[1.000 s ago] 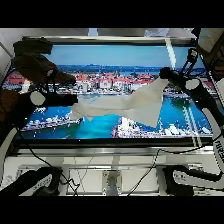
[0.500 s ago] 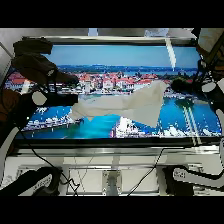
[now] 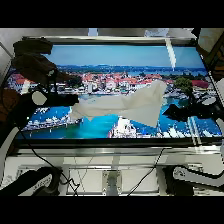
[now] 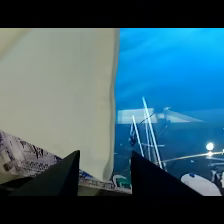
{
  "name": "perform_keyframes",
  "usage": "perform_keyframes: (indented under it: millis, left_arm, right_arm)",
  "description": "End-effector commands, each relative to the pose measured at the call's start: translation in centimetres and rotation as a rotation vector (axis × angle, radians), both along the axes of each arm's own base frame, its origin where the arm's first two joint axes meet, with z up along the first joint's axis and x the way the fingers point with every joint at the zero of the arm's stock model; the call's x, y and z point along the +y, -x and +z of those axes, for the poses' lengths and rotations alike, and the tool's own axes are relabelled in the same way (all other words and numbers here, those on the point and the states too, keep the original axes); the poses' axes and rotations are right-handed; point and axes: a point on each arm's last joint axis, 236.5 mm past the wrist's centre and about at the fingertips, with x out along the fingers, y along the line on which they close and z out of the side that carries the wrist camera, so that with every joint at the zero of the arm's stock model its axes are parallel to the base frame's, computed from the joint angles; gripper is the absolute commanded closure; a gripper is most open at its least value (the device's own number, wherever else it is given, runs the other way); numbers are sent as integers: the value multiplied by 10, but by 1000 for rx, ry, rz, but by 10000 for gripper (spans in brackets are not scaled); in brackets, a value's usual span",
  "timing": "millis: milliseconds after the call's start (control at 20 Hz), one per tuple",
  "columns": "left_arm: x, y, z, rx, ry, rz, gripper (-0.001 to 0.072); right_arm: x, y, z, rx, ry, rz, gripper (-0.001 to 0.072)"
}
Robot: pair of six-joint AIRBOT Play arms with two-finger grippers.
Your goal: Fold the shirts.
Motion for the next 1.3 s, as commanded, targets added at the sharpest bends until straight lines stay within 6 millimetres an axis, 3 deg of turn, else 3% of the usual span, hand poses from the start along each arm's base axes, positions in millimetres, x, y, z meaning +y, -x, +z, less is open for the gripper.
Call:
perform_keyframes:
  millis: [0,50,100,150,300,500,700,800,900,1100,1200,1250]
  left_arm:
    - [-2,3,-2,15,2,-9,698]
    - [-2,4,-2,17,3,-10,698]
    - [-2,4,-2,18,3,-10,698]
    - [-2,4,-2,17,3,-10,698]
    - [-2,4,-2,16,1,-13,698]
    - [-2,4,-2,16,1,-13,698]
    - [-2,5,-3,20,-1,-18,698]
    - [-2,8,-4,27,-8,-32,698]
    - [-3,10,-5,33,-11,-39,698]
    - [-3,7,-3,22,-6,-35,698]
    - [-7,-3,13,-28,21,-22,698]
    - [-9,-8,30,-72,31,-28,698]
  right_arm:
    - [30,29,-9,81,-110,18,317]
    - [34,37,-14,105,-119,20,316]
    - [37,44,-19,123,-126,17,255]
    - [39,49,-24,137,-130,10,242]
    - [48,56,-33,151,-161,-31,242]
    - [52,34,-46,74,-130,-122,242]
    - [54,3,-44,-11,-118,-207,263]
    - [53,3,-45,-13,-113,-205,435]
    - [52,5,-44,-16,-103,-194,665]
    - [58,0,-18,-99,-109,-129,680]
    - [62,-7,17,-186,-114,-87,681]
    - [62,-13,45,-260,-106,-68,681]
